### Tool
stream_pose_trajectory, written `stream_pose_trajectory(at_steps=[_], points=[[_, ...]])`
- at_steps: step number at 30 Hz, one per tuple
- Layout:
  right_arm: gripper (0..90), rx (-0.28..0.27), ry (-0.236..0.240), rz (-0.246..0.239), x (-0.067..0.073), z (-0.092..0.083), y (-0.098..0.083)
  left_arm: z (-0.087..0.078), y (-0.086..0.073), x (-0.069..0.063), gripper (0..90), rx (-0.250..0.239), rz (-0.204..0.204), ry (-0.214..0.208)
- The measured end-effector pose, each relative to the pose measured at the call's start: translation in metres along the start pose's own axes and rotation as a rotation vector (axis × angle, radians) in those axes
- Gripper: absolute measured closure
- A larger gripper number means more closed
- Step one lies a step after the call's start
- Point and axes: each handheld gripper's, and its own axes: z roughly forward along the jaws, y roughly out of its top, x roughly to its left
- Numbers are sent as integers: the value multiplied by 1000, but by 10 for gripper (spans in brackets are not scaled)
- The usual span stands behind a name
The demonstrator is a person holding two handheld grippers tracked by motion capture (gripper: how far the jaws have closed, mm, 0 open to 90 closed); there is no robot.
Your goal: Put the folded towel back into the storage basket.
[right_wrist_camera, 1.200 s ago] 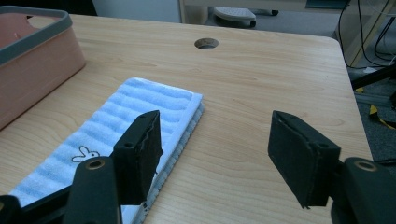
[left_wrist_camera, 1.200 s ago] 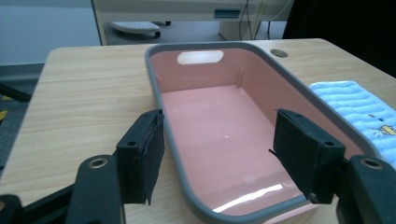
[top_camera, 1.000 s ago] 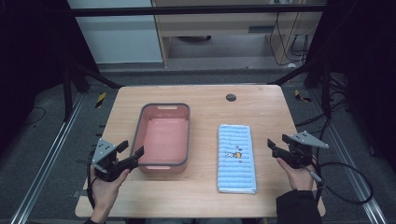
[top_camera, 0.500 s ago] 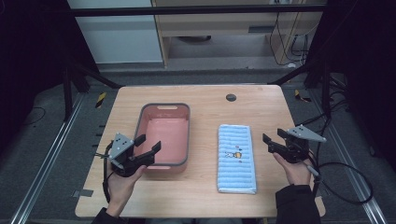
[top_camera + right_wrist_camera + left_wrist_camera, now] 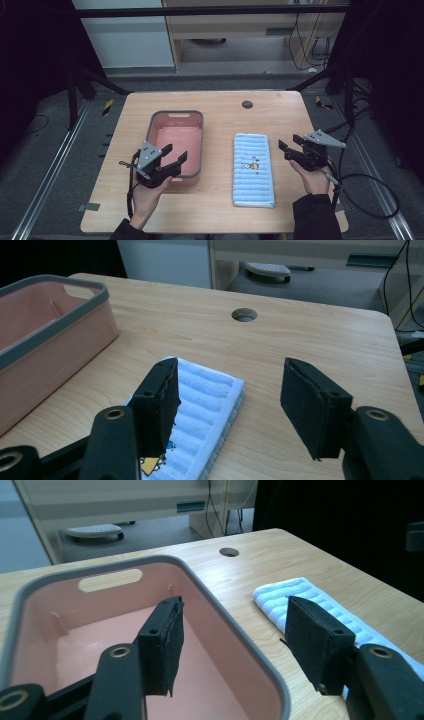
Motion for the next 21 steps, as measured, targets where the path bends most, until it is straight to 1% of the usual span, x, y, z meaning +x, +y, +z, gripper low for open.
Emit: stream_pose_trajectory(at_steps=[2,3,4,5,10,12,15,16,17,21], points=[[412,2,5,-7,1,1,1,4,0,-6,415,0,6,-10],[413,3,7,-9,1,2,1,6,1,-8,418,4,15,-16],[419,8,6,-7,1,3,2,10,1,-13,422,6,20,-28],[419,8,6,-7,1,3,2,10,1,-13,427,6,20,-28],[431,11,3,-8,0,6,3,20,-1,-25,440,14,29,-43],[437,12,9,-6,-1,7,4,24,-1,-30,443,19,39,-44],[450,13,12,-2,-2,10,3,30,-2,-38,448,24,49,-57],[453,20,14,-9,-2,11,3,34,-3,-44,450,29,55,-66],[453,20,14,-9,-2,11,3,34,-3,-44,450,29,55,-66],[449,33,20,-12,-2,17,1,43,-7,-55,456,49,75,-82]])
